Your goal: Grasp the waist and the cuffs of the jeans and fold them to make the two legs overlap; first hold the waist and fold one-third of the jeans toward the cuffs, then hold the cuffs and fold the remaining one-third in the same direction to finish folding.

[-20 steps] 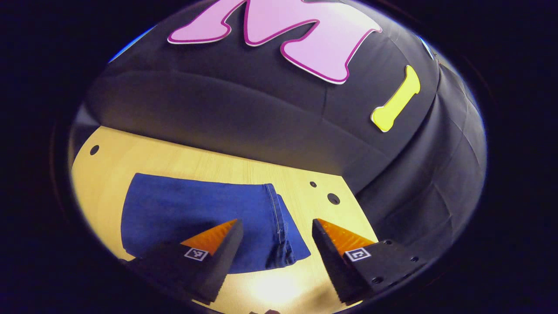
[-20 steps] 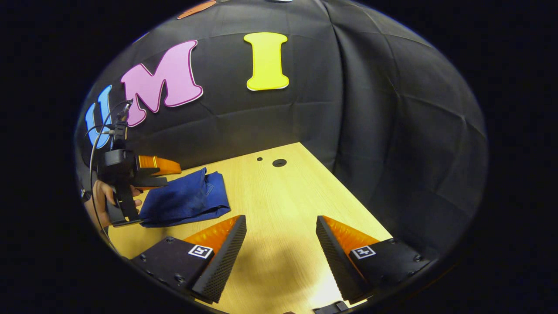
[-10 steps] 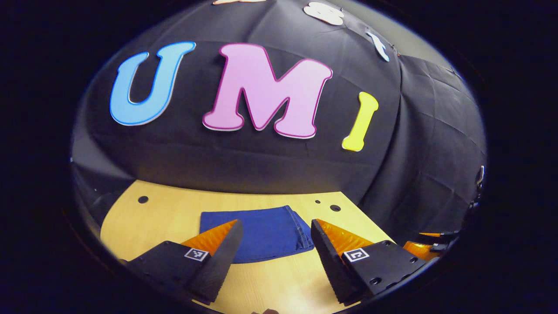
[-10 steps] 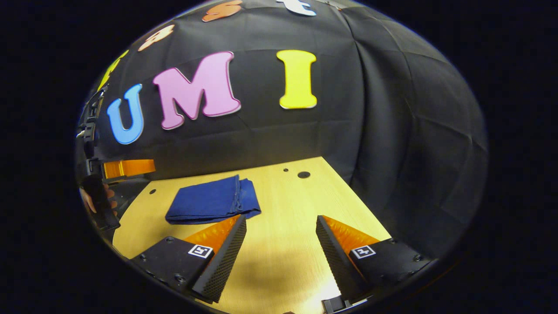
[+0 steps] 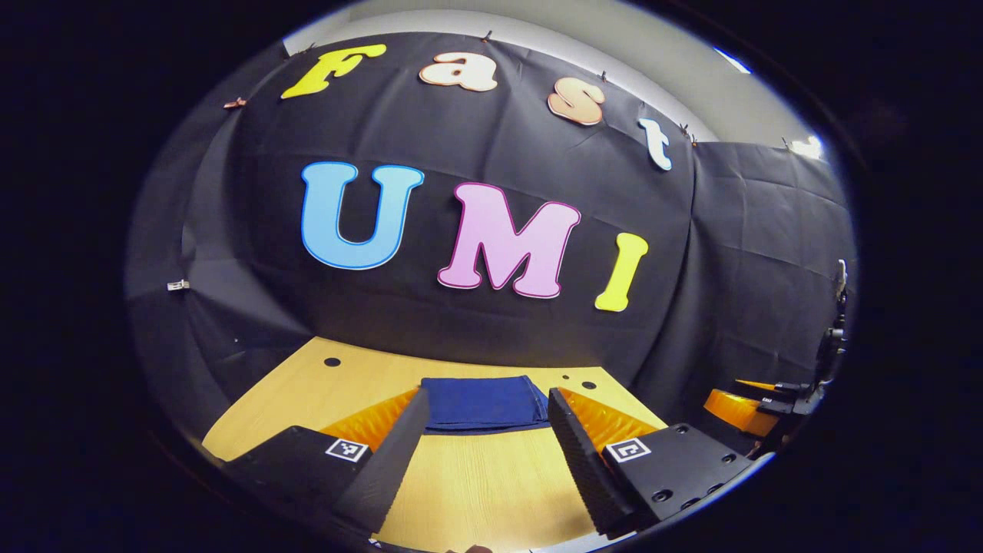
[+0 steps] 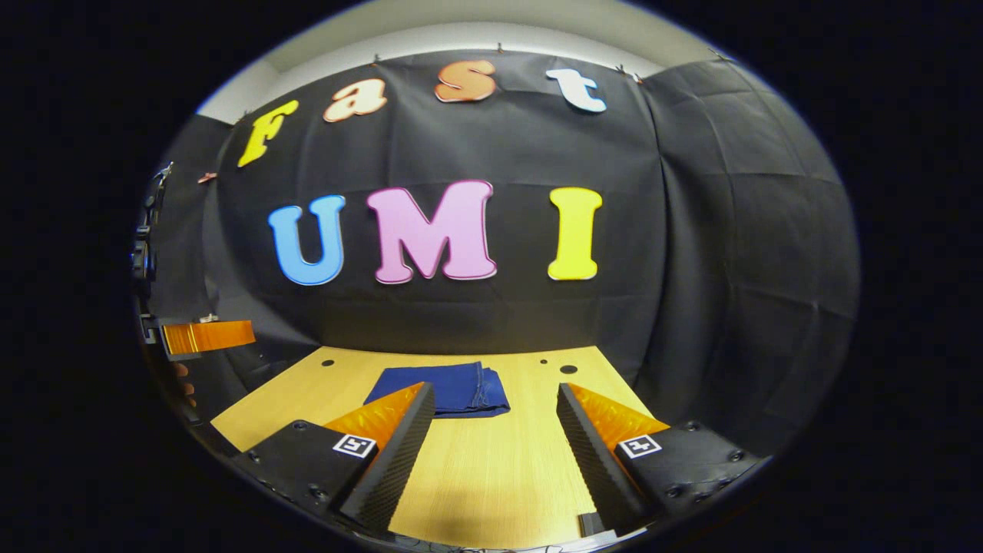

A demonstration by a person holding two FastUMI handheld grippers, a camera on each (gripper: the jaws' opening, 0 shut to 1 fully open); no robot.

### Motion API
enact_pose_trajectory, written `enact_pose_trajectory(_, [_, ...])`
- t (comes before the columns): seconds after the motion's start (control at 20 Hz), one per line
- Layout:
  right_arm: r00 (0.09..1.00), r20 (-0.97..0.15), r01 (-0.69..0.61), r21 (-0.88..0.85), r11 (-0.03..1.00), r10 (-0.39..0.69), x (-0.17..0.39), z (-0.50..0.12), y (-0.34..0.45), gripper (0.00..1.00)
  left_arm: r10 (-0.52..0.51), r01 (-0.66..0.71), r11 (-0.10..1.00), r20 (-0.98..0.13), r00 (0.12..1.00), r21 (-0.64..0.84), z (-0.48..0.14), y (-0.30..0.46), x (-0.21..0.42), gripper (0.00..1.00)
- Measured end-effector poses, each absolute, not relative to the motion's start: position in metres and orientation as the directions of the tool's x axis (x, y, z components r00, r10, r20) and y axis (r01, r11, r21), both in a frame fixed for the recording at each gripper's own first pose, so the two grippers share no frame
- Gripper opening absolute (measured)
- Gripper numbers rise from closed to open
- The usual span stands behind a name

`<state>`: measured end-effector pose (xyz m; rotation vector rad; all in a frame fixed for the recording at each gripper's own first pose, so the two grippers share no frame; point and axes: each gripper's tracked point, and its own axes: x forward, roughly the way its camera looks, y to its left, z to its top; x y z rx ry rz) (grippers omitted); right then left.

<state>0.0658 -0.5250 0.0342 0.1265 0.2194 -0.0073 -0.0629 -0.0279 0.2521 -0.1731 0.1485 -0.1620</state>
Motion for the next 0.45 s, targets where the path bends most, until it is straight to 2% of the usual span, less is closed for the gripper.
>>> enact_pose_trajectory(0.2, [0.978, -0.202, -0.019, 0.109, 0.994, 0.041, 0.022, 0.058, -0.504, 0.98, -0.144, 0.118, 0.977, -0.144, 0.979, -0.176, 0.248, -0.001, -0.126, 0.96])
enact_pose_trajectory(0.45, [0.976, -0.204, -0.055, 0.116, 0.992, 0.078, -0.010, 0.058, -0.489, 0.98, -0.092, 0.079, 0.990, -0.116, 0.989, -0.115, 0.256, 0.017, -0.157, 0.96])
